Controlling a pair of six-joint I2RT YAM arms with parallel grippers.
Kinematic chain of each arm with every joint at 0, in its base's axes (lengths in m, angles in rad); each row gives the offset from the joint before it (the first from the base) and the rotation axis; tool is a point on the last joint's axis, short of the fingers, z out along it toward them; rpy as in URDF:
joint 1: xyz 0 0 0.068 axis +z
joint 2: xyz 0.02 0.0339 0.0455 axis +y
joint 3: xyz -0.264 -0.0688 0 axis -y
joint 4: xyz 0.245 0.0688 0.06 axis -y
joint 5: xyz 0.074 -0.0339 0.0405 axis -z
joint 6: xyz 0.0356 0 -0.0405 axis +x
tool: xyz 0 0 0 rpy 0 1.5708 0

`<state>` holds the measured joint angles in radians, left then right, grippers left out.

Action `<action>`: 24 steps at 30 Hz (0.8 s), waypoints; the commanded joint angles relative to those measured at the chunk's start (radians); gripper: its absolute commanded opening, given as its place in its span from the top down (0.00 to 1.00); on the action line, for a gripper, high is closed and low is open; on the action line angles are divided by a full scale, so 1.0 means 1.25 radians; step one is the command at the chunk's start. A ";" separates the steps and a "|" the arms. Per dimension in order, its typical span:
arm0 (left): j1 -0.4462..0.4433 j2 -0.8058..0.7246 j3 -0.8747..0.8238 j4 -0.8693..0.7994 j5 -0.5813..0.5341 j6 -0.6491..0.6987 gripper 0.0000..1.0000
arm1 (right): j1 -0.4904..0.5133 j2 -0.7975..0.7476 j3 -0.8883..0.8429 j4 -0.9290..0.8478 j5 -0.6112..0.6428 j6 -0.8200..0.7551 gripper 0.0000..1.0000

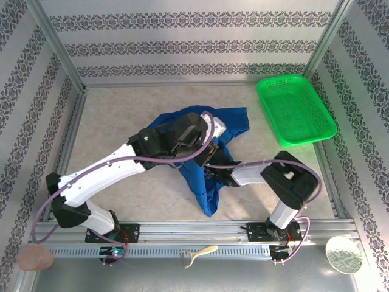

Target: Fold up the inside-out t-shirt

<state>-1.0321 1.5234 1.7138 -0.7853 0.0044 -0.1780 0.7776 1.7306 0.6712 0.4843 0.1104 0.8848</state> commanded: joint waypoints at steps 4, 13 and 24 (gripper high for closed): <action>-0.115 0.105 0.208 0.118 0.144 -0.088 1.00 | -0.076 0.149 0.145 -0.038 -0.068 0.158 1.00; -0.169 0.069 0.029 0.394 0.260 -0.210 1.00 | -0.133 0.187 0.284 -0.178 -0.093 0.113 0.56; -0.183 -0.110 -0.068 0.526 0.256 -0.229 1.00 | -0.164 0.216 0.398 -0.405 -0.016 0.079 0.16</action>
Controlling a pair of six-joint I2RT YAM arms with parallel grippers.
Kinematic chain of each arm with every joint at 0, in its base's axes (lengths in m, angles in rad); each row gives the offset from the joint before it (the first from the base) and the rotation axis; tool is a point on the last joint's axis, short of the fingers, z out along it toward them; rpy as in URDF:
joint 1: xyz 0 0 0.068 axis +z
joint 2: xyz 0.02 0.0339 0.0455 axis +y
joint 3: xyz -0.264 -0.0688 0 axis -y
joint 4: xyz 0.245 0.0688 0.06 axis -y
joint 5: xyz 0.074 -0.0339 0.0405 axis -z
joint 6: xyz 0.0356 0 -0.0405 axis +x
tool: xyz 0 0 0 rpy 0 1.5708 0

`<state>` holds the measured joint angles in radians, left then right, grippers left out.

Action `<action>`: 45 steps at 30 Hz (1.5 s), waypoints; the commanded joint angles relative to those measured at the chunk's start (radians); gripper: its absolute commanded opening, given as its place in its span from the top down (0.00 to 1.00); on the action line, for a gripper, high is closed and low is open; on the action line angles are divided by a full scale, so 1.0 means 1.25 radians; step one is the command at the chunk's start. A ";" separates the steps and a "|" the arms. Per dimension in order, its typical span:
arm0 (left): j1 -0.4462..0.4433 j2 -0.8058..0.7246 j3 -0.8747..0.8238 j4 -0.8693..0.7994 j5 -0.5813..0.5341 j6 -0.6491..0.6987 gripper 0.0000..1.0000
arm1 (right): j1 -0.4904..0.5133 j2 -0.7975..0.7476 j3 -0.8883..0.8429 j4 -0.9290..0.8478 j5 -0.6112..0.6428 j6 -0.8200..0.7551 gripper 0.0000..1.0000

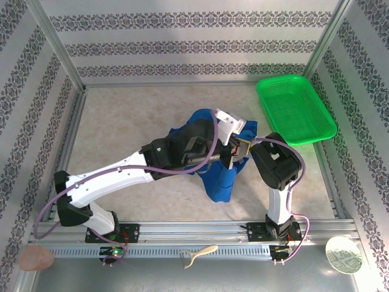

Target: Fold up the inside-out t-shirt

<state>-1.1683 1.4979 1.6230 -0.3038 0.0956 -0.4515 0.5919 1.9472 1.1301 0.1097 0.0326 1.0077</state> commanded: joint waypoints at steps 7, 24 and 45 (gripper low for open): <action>-0.072 -0.210 -0.090 0.156 0.060 0.031 1.00 | -0.016 -0.017 0.023 -0.176 0.141 -0.009 0.02; -0.070 -0.161 -0.135 0.275 0.130 -0.067 1.00 | -0.036 0.091 0.277 -0.717 0.344 0.125 0.02; -0.066 -0.146 -0.142 0.299 0.061 -0.055 1.00 | -0.061 0.192 0.309 -0.859 0.160 0.030 0.11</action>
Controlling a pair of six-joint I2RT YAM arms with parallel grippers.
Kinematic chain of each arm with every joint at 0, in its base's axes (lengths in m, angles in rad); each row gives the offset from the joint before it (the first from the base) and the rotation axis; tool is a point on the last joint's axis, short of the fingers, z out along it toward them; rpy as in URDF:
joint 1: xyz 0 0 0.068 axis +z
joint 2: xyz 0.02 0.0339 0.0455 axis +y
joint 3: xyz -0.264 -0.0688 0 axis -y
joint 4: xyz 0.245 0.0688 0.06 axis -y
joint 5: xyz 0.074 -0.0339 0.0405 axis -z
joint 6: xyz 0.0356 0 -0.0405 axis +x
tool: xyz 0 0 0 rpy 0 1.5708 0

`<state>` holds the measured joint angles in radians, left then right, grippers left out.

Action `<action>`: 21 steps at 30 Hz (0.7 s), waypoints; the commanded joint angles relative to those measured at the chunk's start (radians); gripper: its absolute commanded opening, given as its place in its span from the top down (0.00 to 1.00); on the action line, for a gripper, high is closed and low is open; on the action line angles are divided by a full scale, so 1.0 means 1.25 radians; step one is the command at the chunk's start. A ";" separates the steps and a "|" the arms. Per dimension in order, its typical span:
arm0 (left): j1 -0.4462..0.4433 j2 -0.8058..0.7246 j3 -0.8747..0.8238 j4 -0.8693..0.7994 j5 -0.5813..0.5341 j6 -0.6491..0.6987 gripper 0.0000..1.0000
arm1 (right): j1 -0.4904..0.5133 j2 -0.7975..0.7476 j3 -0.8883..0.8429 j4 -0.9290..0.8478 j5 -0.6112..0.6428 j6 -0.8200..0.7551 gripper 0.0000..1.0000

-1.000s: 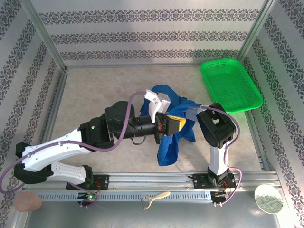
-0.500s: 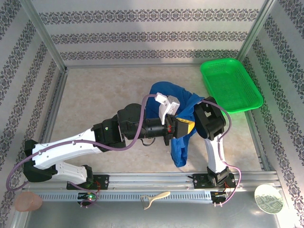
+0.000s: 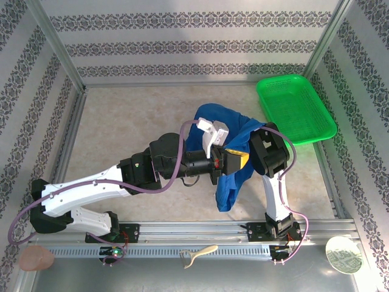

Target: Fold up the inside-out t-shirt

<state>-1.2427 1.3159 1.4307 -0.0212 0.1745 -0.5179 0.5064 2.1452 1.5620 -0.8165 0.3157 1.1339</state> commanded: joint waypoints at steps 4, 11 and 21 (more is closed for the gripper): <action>0.000 -0.014 -0.032 0.129 -0.024 -0.006 1.00 | 0.015 0.030 -0.056 -0.158 -0.067 -0.127 0.12; 0.018 -0.036 -0.098 0.185 -0.050 -0.034 1.00 | 0.016 0.032 -0.163 -0.067 -0.177 -0.168 0.69; 0.076 -0.059 -0.149 0.188 -0.102 -0.075 1.00 | 0.022 -0.059 -0.222 0.088 -0.239 -0.291 1.00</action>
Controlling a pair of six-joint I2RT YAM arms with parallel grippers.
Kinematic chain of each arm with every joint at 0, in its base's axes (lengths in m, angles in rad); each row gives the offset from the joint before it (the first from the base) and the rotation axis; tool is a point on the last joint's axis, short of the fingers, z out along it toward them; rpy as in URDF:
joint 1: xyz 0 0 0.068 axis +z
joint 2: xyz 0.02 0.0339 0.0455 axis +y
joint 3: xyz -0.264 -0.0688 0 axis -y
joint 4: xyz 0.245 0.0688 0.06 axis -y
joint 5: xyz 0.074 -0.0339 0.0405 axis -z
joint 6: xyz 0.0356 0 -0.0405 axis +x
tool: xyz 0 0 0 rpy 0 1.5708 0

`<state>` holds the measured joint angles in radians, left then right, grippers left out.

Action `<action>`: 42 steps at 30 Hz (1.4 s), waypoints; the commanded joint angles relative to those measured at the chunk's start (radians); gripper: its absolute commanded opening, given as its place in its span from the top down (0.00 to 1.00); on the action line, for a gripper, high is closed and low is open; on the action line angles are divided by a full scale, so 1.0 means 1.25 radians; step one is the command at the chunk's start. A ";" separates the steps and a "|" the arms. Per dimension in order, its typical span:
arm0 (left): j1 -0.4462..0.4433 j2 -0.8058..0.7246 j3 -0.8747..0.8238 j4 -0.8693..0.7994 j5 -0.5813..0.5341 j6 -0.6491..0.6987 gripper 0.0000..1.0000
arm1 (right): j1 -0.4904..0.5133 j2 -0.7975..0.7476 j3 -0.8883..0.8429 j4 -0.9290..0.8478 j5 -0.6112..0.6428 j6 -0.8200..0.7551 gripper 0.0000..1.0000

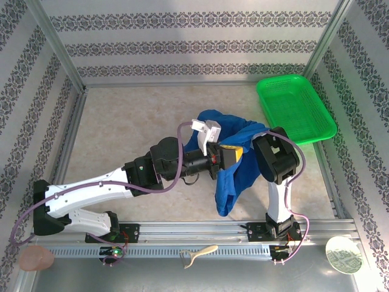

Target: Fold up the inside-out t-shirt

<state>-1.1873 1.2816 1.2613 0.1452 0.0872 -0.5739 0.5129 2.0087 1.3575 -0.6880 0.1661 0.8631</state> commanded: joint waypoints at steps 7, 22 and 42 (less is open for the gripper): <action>0.318 -0.047 -0.027 0.042 0.001 -0.133 1.00 | 0.054 -0.057 -0.097 0.086 -0.148 -0.217 1.00; 0.787 0.346 0.034 -0.015 0.213 -0.308 1.00 | 0.150 -0.320 -0.140 0.158 -0.186 -0.273 1.00; 0.837 0.277 -0.086 -0.109 0.354 -0.087 0.13 | 0.017 -0.369 0.180 0.214 -0.303 -0.127 1.00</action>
<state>-0.1684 1.7611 1.1545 0.0597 0.5030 -0.7830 0.5518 1.5455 1.5707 -0.4881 -0.1902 0.6556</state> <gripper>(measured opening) 0.864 0.053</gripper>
